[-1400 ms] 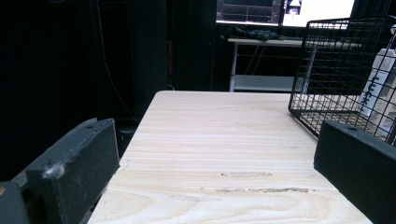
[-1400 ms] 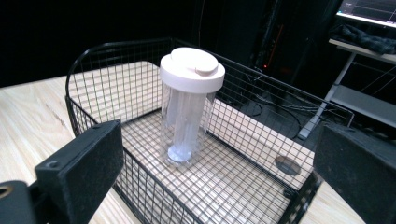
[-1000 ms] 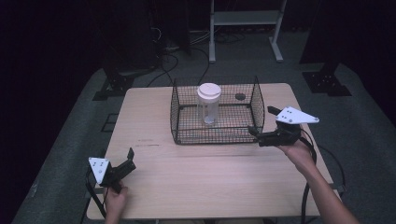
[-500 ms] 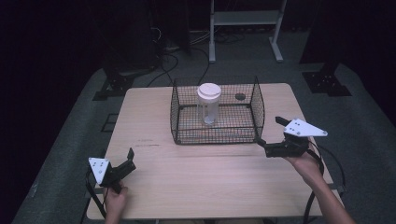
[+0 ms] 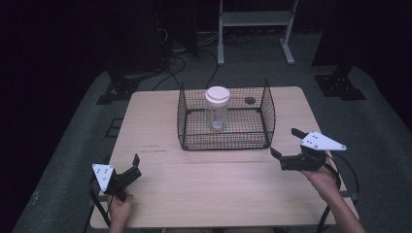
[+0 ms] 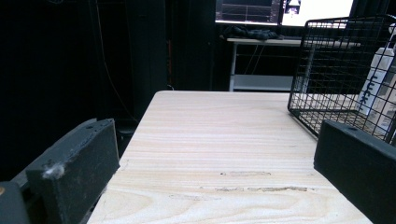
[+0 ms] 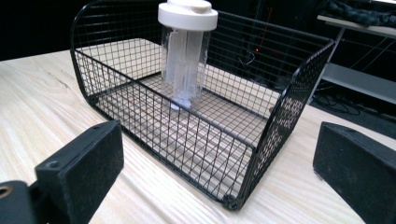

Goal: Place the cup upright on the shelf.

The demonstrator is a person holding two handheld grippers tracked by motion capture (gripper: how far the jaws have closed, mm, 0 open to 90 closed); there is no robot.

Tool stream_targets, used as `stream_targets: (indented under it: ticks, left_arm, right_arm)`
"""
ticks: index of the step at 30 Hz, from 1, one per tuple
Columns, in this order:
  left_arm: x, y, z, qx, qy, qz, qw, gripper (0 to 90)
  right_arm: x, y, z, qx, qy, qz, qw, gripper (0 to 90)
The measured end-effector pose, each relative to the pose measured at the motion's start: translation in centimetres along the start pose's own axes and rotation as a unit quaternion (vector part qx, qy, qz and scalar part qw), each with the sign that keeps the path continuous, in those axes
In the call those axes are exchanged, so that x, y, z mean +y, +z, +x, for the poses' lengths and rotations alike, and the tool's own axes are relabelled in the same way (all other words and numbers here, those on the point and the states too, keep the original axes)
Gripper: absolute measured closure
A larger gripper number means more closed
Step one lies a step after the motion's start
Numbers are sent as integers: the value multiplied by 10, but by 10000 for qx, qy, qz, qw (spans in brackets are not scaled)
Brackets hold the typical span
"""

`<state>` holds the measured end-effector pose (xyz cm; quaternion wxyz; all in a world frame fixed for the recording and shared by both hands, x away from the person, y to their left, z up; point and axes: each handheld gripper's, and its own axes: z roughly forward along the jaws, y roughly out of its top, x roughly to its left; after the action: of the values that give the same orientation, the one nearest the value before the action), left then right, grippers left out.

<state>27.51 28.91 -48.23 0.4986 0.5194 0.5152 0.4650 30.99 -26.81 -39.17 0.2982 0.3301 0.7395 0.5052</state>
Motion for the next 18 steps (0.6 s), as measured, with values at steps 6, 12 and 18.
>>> stream_targets:
  ticks: [6,12,18]
  left_arm:
    - [0,0,0,7,12,1,10000,0]
    - [0,0,0,-2,13,-6,10000,0]
    - [0,0,0,0,13,-7,10000,0]
  right_arm:
    - [-9,-4,0,-35,93,-18,9999,13]
    - [-15,-7,2,-40,112,-12,9999,13]
    - [-26,-11,5,-62,175,2,9998,13]
